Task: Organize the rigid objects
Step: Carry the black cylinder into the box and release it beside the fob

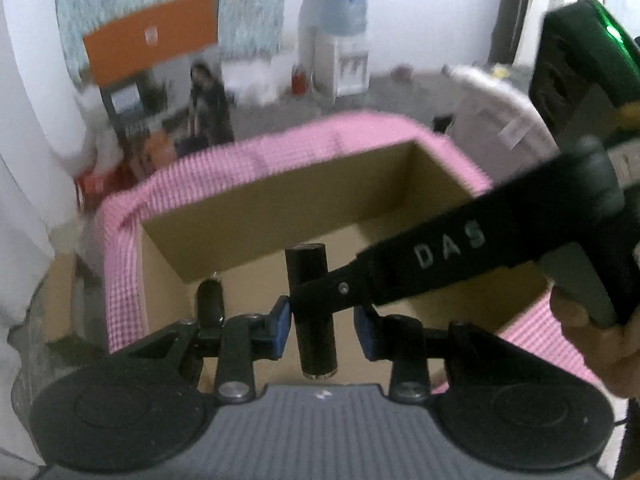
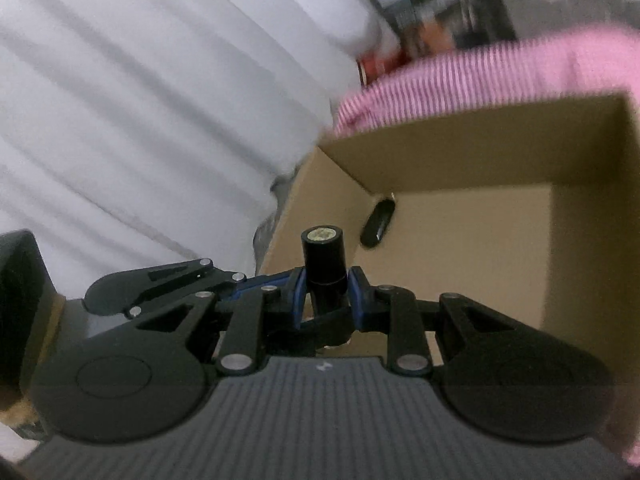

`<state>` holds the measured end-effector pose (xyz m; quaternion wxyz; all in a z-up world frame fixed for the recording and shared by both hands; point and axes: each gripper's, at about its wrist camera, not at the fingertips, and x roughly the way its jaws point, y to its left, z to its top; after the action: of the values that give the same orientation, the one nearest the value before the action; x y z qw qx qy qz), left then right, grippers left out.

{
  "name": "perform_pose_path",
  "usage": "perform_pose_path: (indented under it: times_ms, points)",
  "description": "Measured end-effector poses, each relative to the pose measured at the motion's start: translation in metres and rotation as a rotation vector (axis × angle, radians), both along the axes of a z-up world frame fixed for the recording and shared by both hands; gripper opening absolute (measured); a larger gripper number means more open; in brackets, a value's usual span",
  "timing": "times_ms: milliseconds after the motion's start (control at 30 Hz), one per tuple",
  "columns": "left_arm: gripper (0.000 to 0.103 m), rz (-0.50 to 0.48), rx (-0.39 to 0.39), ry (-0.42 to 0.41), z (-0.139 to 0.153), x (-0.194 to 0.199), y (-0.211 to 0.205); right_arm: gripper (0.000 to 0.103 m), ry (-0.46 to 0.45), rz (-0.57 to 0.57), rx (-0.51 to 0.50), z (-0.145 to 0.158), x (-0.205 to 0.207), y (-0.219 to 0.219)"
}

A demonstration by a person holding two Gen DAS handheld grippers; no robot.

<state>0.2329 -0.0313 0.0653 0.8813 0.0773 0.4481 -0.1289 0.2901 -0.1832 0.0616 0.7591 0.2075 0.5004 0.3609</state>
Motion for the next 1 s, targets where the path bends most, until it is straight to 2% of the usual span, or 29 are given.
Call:
perform_pose_path:
  times_ms: [133, 267, 367, 433, 500, 567, 733, 867, 1000]
  points:
    - [0.036, 0.014, 0.041, 0.113, -0.03, 0.039, 0.007, 0.022, 0.159, 0.024, -0.023, -0.041, 0.053, 0.021]
    - [0.036, 0.021, 0.11, 0.186, -0.057, 0.065, 0.007, 0.022, 0.256, 0.052, -0.057, -0.07, 0.076, 0.034]
    - [0.037, 0.051, 0.118, 0.232, -0.07, 0.076, 0.014, 0.022, 0.3, 0.077, -0.075, -0.086, 0.095, 0.047]
    - [0.043, 0.062, 0.122, 0.238, -0.072, 0.078, 0.018, 0.022, 0.312, 0.09, -0.086, -0.094, 0.104, 0.056]
    - [0.053, 0.068, 0.12, 0.231, -0.07, 0.078, 0.021, 0.023, 0.323, 0.101, -0.084, -0.097, 0.11, 0.064]
    - [0.058, 0.068, 0.11, 0.215, -0.066, 0.075, 0.024, 0.028, 0.323, 0.102, -0.088, -0.097, 0.111, 0.069]
    - [0.065, 0.05, 0.051, 0.168, -0.045, 0.062, 0.024, 0.054, 0.281, 0.07, -0.095, -0.081, 0.104, 0.057]
    - [0.069, 0.032, 0.015, 0.104, -0.02, 0.047, 0.021, 0.056, 0.233, 0.039, -0.061, -0.057, 0.09, 0.032]
    - [0.073, 0.019, -0.027, 0.025, 0.008, 0.017, 0.018, 0.058, 0.136, -0.008, -0.031, -0.022, 0.06, -0.001]
